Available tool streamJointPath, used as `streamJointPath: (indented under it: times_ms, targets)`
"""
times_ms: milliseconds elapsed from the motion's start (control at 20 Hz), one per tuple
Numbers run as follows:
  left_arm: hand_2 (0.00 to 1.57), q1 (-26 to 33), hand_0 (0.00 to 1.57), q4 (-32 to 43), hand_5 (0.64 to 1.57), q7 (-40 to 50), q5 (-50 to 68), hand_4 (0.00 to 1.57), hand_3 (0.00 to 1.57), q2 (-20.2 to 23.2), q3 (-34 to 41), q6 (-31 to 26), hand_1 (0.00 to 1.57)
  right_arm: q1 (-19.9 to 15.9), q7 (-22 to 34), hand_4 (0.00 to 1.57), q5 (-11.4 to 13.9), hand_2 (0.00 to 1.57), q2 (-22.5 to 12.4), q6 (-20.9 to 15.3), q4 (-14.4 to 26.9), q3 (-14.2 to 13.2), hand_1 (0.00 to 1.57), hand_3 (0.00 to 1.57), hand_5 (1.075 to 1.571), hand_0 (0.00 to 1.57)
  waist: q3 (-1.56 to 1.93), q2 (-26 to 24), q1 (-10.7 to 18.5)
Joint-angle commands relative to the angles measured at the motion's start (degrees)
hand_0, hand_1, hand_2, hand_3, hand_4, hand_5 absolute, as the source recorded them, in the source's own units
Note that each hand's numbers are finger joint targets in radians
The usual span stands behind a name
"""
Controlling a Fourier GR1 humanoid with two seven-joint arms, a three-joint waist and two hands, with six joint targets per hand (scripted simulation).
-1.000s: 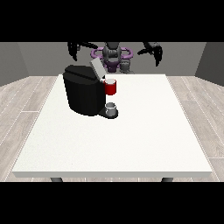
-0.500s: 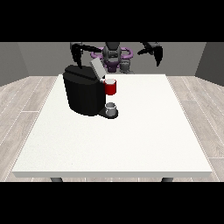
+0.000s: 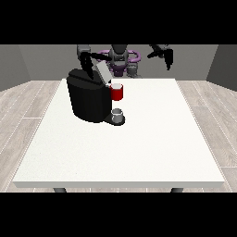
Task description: Insert the coffee pod into the coffee machine and close the lid
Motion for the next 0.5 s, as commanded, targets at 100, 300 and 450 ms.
streamJointPath:
  times_ms: [100, 300, 450]
  targets:
    - [0.0, 2.0, 0.0, -2.8, 1.571, -1.2, 2.3, 0.31, 0.0, 4.0, 1.7, -1.9, 0.0, -2.8, -1.3, 0.0, 0.4, 0.0, 1.1, -0.1, 1.6, 1.0, 0.0, 0.0, 1.571, 0.0, 0.0, 2.5, -0.5]
    - [0.0, 1.2, 0.0, -0.4, 1.571, -3.0, 1.3, 0.3, 0.0, 5.9, 3.3, -0.1, 0.0, -5.9, -0.9, 0.2, 1.1, 0.0, -0.2, 1.1, 0.9, 1.8, 0.0, 0.0, 1.571, 0.0, -0.01, 4.4, -2.2]
    - [0.0, 1.4, 0.0, -2.6, 1.571, -1.7, -0.5, 0.36, 0.0, 1.2, -0.7, 2.9, 0.0, -8.5, -0.4, 0.2, 3.9, 0.0, 0.8, -1.7, 2.2, 3.4, 0.0, 0.0, 1.571, 0.0, -0.01, 4.7, -0.8]
